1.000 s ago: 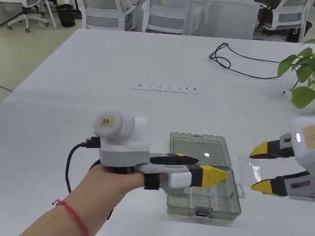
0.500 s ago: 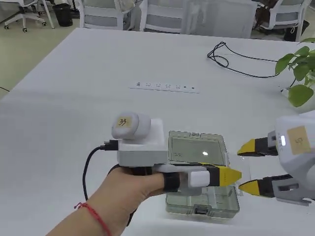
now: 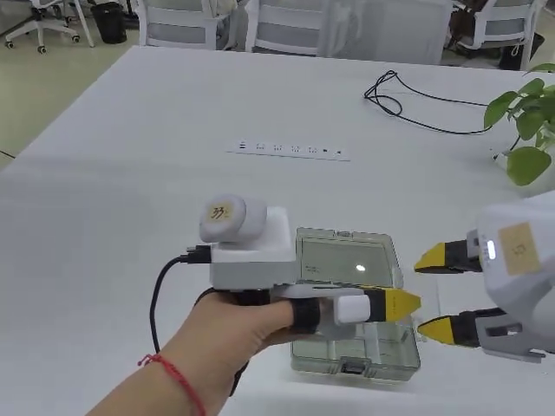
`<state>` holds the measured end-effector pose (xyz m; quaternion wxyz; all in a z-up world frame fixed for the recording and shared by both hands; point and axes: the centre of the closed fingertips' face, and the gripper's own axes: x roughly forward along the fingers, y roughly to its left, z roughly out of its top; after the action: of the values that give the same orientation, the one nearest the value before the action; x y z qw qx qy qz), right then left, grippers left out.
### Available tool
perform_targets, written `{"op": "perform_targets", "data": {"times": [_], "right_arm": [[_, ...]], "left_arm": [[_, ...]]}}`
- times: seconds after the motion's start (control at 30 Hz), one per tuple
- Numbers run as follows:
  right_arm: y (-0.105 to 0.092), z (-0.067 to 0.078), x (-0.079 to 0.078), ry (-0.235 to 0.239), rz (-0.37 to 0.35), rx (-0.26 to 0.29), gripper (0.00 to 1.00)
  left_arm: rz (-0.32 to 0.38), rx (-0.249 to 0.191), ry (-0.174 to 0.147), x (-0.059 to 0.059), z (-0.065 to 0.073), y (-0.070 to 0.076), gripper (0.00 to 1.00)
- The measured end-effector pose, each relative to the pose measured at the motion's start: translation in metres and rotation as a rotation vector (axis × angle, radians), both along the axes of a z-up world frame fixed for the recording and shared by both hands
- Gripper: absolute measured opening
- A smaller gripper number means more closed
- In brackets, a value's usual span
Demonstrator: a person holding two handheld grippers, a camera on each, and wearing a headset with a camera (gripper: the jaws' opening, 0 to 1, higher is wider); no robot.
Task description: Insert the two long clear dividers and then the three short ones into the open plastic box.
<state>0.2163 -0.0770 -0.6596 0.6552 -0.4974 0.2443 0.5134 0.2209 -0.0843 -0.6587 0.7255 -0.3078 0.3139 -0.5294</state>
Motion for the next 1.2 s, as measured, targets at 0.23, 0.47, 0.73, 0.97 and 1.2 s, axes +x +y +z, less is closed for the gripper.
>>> {"op": "perform_targets", "data": {"times": [0.23,0.47,0.73,0.97,1.2], "right_arm": [[0.001,0.001,0.000,-0.004,0.003,-0.002,0.33],[0.001,0.000,-0.002,-0.004,0.005,0.001,0.33],[0.003,0.001,0.000,-0.002,0.007,0.012,0.34],[0.005,0.018,0.000,0.131,-0.036,0.164,0.37],[0.006,0.034,-0.006,0.355,-0.017,0.298,0.26]], "left_arm": [[0.002,-0.018,0.020,-0.001,0.001,-0.002,0.00],[0.006,-0.021,0.044,-0.002,-0.001,-0.001,0.00],[0.019,-0.014,0.032,0.000,-0.002,0.001,0.00],[-0.040,0.033,-0.131,-0.004,-0.001,0.005,0.00],[-0.170,0.075,-0.408,-0.021,0.006,0.006,0.00]]}}
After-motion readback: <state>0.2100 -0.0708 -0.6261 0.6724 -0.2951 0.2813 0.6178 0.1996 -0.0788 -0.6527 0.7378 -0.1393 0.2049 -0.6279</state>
